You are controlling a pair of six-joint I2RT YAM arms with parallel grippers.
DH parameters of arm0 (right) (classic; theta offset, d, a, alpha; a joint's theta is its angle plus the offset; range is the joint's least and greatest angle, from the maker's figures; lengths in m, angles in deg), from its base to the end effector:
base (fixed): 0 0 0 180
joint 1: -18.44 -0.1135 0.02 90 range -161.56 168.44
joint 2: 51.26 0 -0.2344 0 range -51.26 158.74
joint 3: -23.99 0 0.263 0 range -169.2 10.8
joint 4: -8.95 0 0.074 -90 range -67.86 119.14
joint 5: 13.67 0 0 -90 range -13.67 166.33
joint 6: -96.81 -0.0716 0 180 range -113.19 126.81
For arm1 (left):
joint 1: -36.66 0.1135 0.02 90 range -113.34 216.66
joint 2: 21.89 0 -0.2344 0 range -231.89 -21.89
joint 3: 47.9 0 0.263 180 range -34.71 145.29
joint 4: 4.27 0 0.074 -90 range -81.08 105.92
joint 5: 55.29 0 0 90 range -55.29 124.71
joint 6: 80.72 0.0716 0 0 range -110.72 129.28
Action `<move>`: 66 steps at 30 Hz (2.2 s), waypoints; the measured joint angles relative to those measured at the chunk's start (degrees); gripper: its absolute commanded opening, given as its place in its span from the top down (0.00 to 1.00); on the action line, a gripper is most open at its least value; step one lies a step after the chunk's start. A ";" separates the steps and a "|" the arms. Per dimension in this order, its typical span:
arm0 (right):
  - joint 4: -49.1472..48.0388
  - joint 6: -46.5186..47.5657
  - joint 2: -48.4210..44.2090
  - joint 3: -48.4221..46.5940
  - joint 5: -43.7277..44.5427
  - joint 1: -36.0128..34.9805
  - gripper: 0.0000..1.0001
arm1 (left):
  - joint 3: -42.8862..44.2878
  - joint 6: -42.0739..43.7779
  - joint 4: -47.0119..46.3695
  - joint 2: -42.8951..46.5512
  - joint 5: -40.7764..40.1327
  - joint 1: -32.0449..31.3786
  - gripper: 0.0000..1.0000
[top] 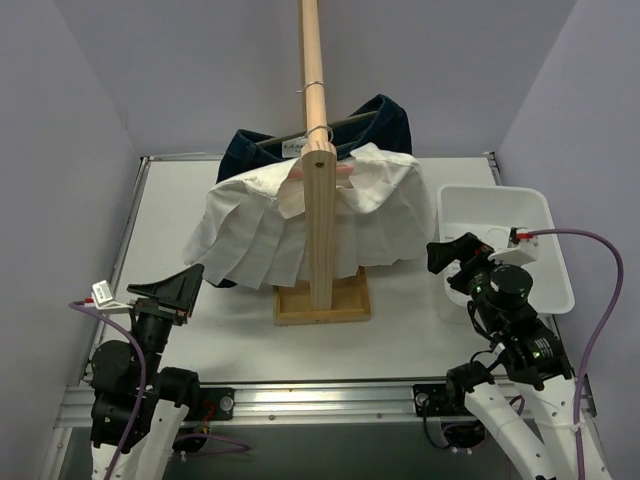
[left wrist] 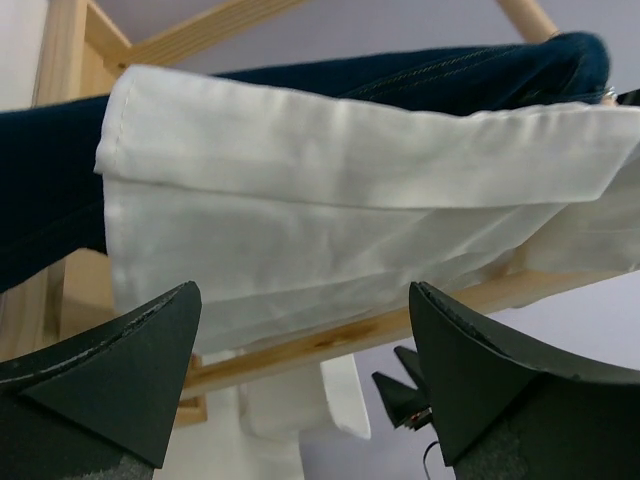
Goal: Remove the skirt from the hanger
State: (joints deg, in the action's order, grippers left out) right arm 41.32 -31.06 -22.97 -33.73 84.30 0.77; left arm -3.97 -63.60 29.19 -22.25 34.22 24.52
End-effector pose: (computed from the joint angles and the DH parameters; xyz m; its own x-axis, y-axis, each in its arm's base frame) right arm 0.1815 0.0474 0.3464 -0.1421 0.5928 -0.7927 -0.1031 0.7876 0.6075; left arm 0.1169 -0.0245 0.3218 -0.1426 -0.9468 -0.2884 0.2235 0.2530 -0.9413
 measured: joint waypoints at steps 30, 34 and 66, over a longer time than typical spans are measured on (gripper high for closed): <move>-2.32 38.16 36.09 -43.69 -31.67 1.05 0.07 | 25.55 24.50 17.70 -30.27 6.36 0.26 0.04; -1.70 42.95 35.58 -43.78 -40.02 1.95 0.10 | 28.30 29.07 19.02 -35.80 7.54 0.26 0.00; -33.81 27.30 37.70 -30.86 -72.96 10.58 1.00 | 35.95 34.77 17.75 -47.87 15.19 0.24 0.13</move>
State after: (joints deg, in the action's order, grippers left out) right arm 7.51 -3.76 14.74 -64.60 11.34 11.35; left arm 31.99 -28.83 46.94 -70.12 49.41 24.76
